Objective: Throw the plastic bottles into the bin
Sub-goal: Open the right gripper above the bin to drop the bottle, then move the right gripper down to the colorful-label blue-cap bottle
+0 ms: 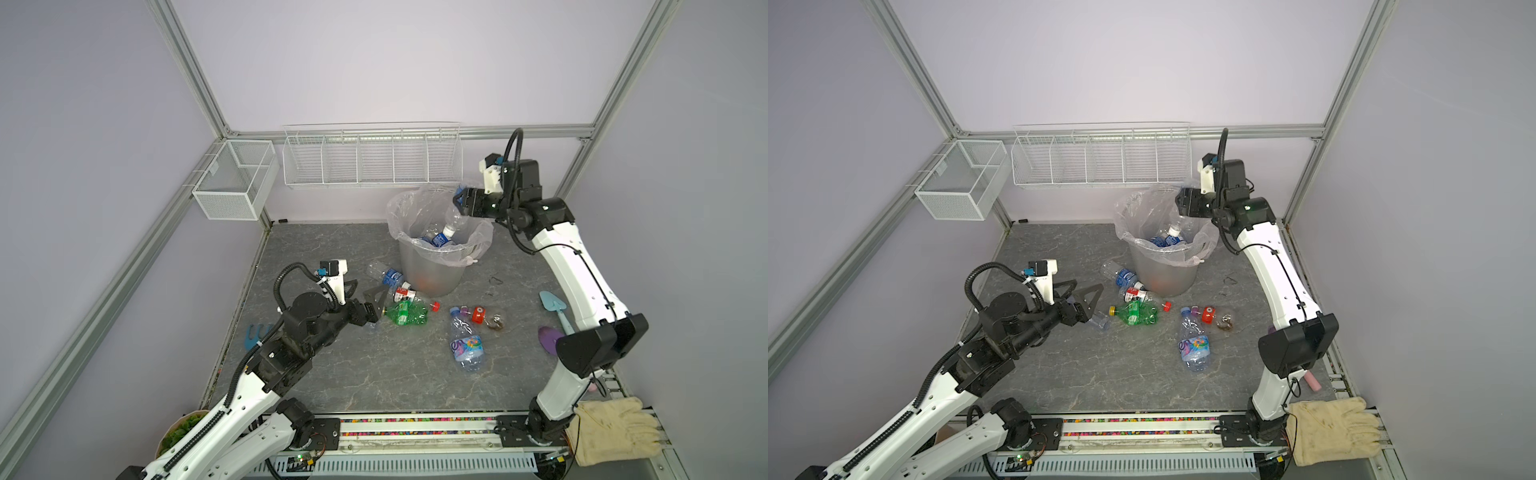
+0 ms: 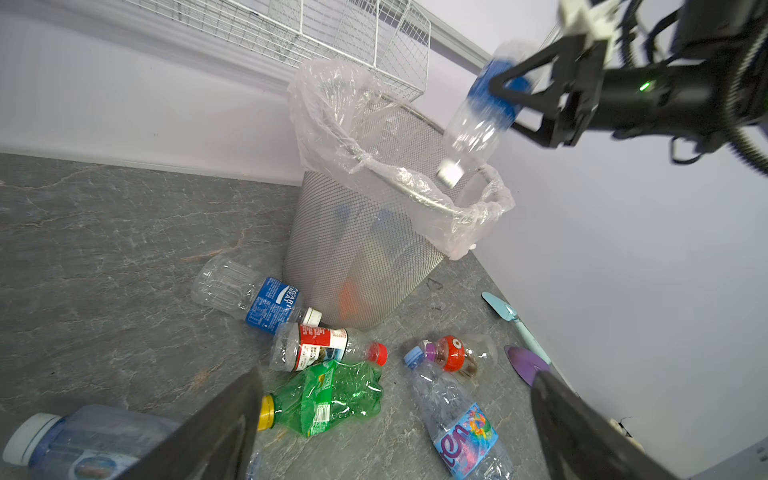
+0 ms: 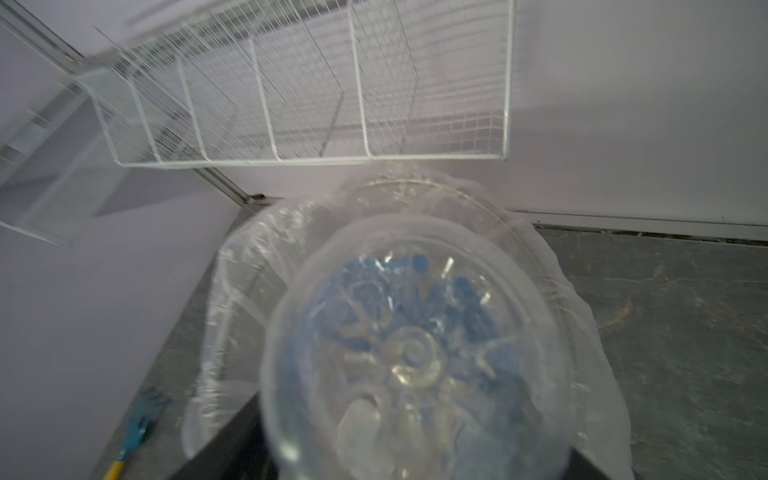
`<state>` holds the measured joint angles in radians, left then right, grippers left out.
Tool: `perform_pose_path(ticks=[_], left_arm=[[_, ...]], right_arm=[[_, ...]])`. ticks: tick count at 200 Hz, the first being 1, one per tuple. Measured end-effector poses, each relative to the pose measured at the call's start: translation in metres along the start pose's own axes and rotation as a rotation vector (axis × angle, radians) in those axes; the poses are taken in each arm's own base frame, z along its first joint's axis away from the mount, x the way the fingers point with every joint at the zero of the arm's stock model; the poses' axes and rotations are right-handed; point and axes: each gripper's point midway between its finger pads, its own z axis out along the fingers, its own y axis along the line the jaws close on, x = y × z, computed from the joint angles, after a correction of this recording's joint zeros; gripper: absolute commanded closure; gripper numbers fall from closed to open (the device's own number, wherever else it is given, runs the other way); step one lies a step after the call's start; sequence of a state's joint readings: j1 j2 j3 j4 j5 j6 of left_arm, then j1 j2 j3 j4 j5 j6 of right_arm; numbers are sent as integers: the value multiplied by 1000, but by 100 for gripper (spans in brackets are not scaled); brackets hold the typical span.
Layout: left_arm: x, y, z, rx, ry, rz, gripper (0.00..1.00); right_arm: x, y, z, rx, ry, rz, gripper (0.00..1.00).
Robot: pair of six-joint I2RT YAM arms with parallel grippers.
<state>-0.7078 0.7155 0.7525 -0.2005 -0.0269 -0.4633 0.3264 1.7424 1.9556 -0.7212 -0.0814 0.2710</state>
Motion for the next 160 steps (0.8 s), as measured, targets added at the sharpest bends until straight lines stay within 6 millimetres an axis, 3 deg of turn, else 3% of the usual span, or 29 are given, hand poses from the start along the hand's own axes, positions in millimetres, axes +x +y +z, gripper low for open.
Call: perform_pose_path(ticks=[12,21,54,73,95,132,160], left_arm=[[0,2,-5,-5,-13,0,0],[2,4,-6,-10,-15,0,1],[14,12,4,-39,27,2,0],[24,17,11,-58,64,3,0],[25,18,12,-65,70,3,0],[19,23,9,-95,41,-12,1],[15,29,7,-131,15,-32,1]], right_arm=[[23,-5,-4,30,39,-7,12],[27,-4,-18,39,34,-15,12],[-21,24,-96,-28,-179,-52,12],[-33,34,-123,-57,-249,-62,12],[-29,35,-126,-65,-255,-65,12],[-1,25,-114,-48,-187,-56,12],[17,21,-121,-42,-166,-49,12]])
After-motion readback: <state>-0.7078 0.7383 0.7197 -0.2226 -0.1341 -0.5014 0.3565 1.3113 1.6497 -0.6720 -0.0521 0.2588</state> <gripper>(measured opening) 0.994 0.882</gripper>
